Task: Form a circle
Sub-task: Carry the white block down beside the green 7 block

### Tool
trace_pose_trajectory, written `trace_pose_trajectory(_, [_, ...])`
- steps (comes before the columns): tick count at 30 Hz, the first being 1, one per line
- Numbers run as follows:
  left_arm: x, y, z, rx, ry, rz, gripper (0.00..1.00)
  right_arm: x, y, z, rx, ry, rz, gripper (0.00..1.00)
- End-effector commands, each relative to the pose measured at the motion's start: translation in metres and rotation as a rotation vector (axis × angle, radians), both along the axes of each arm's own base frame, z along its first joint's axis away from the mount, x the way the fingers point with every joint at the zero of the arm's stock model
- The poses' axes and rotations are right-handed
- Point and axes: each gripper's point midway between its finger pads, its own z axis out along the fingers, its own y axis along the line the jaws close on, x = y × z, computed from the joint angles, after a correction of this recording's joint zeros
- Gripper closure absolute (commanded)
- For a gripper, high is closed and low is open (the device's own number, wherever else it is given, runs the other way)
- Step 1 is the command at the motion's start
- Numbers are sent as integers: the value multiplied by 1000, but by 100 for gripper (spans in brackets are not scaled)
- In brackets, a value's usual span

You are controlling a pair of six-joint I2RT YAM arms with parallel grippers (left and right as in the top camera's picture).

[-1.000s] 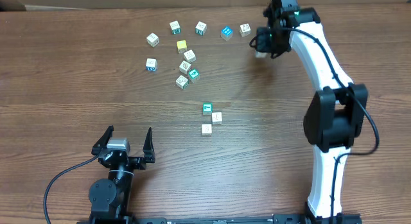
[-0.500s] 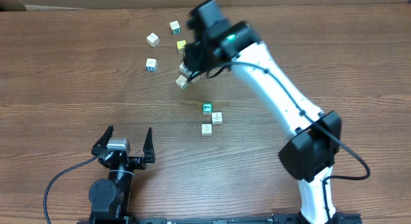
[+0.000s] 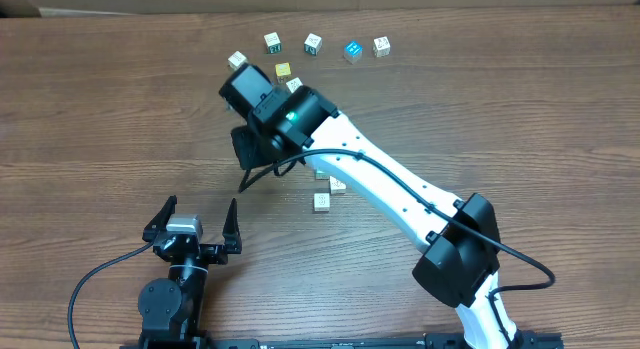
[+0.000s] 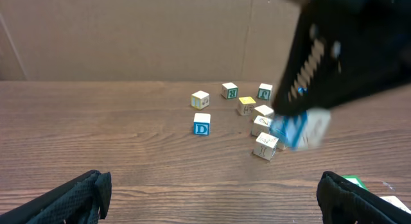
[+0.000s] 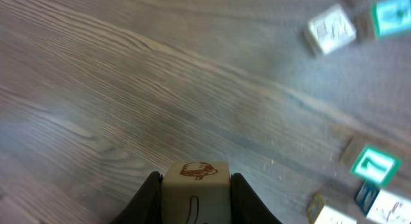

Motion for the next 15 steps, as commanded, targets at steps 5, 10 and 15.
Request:
trace_pose_trajectory(5, [0,2,0,15,-4,9,0,-16,-21,-49,-94,98,-80,83])
trace_pose_trajectory(10, [0,2,0,14,-4,8,0,-27,-27,-77,-124,140,-117,83])
trace_pose_trajectory(15, [0,2,0,15,-4,9,0,-24,-31,-103,-150,91,-174,83])
